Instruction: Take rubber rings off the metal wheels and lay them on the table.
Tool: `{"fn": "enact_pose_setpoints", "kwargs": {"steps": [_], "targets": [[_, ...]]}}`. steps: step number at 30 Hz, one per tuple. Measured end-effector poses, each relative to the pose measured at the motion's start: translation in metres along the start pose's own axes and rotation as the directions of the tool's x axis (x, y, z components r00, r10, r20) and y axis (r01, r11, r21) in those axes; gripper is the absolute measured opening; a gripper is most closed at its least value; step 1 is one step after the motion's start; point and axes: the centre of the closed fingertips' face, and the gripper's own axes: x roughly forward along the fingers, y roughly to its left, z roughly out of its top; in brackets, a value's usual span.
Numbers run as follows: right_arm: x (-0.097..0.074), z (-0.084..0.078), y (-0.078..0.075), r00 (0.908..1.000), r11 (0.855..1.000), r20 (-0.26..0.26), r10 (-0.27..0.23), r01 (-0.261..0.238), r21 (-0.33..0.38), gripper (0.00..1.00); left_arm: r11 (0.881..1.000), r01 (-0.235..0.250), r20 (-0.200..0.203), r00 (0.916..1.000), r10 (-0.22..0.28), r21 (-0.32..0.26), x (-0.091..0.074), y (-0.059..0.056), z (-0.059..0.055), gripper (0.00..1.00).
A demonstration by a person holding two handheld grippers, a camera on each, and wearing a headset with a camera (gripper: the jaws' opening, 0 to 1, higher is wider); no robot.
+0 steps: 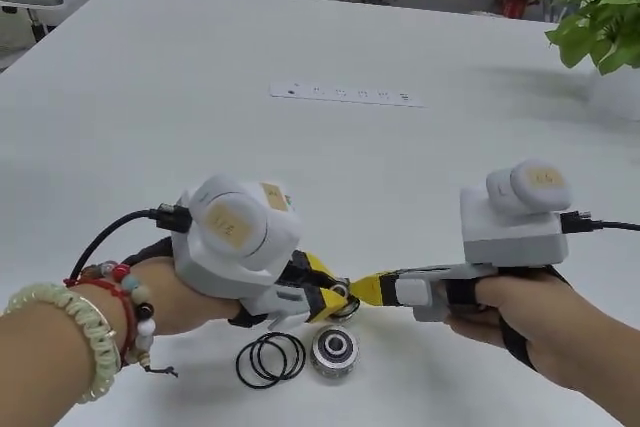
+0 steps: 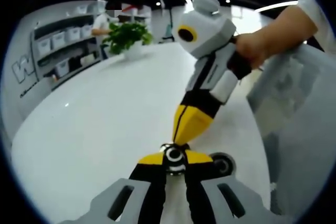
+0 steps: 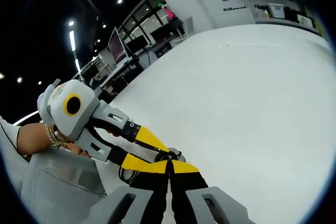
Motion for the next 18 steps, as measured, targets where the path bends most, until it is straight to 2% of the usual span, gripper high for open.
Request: {"fn": "enact_pose_setpoints", "kwargs": {"steps": [8,9,10,12,18], "targets": [[0.001,0.003,0.002,0.9998,1.0,0.006,0.02,-0.019,-0.013,0.0,1.0,0.0,0.006,1.0,0.0,-0.004,0.0,-0.001,0.0,0.13],[0.002,0.009,0.013,0.9961,0.997,0.038,0.079,-0.079,-0.011,0.0,1.0,-0.001,0.008,1.0,0.001,-0.005,0.0,-0.001,0.0,0.13],[0.002,0.015,0.016,0.9942,0.996,0.062,0.088,-0.089,0.013,0.0,1.0,-0.002,0.009,1.0,0.002,-0.006,0.0,-0.001,0.0,0.13],[0.002,0.015,0.01,0.9985,0.998,0.038,0.039,-0.037,-0.047,0.0,1.0,-0.005,0.009,0.9999,0.005,-0.007,0.0,-0.001,0.001,0.13],[-0.001,0.011,0.002,0.9996,1.0,0.027,0.013,-0.013,-0.015,0.0,1.0,-0.009,0.009,0.9999,0.009,-0.009,0.001,-0.001,0.001,0.13]]}}
